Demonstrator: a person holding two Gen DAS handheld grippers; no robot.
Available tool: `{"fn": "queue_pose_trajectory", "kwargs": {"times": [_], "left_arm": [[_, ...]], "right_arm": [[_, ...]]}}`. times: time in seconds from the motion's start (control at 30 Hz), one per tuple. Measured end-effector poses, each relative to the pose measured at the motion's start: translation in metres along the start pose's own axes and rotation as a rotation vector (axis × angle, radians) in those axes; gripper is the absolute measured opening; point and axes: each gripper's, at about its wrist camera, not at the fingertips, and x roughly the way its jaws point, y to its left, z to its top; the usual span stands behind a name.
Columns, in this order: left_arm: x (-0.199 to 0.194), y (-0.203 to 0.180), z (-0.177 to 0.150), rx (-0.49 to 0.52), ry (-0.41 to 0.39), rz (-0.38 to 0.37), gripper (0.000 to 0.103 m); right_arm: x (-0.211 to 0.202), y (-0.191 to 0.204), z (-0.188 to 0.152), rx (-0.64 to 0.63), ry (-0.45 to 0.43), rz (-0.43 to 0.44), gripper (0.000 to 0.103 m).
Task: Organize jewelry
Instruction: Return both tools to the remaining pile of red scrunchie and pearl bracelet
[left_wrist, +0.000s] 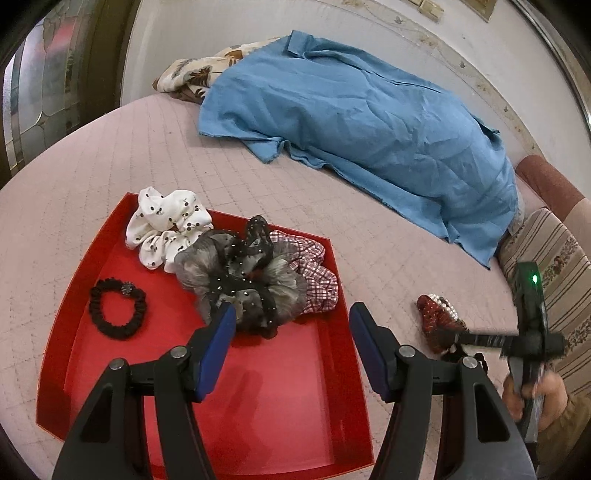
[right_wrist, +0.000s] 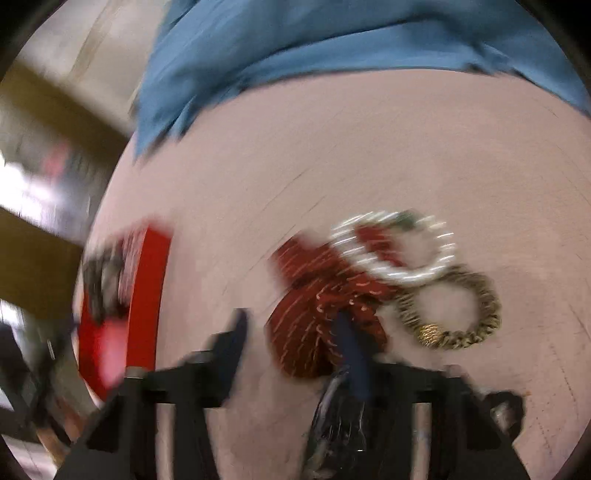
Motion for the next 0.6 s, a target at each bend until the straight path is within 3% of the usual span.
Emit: {"fn": "queue_pose_trajectory", "kwargs": {"times": [0.1,0.23,0.3,0.33,0.4,0.43,0.5,0.6], "left_arm": [[0.0,-0.003,-0.001,0.01,0.003,0.001,0.063],[-0.002,-0.003,-0.001,0.014,0.001,0.001,0.063],[-0.004,-0.005,-0.001,0.013,-0.005,-0.001,0.063],[-0.006,-0.006,-0.002,0.013,-0.01,-0.006,0.063],[-0.011,-0.01,-0.005,0.021,-0.017,-0.017,0.063],[-0.013,-0.013,-0.006,0.026,-0.017,-0.021,0.063],[-0.016,-0.022,-0.01,0.038,-0.004,-0.043,0.063],[-0.019,-0.039,-0.016,0.049,0.025,-0.088,0.063]], "right_arm": [[0.002,0.031,-0.02,-0.092,0.043,0.073,0.002],[-0.03,0.055,-0.04,-0.15,0.02,0.252,0.002],[-0.05,0.057,-0.046,-0.173,-0.008,0.271,0.004],[-0.059,0.057,-0.048,-0.177,-0.037,0.224,0.008],[-0.073,0.047,-0.049,-0.184,-0.09,0.108,0.056],[-0.079,0.04,-0.049,-0.181,-0.121,0.052,0.063],[-0.091,0.02,-0.046,-0.155,-0.182,-0.07,0.064],[-0.093,0.004,-0.035,-0.172,-0.197,-0.153,0.062]]}}
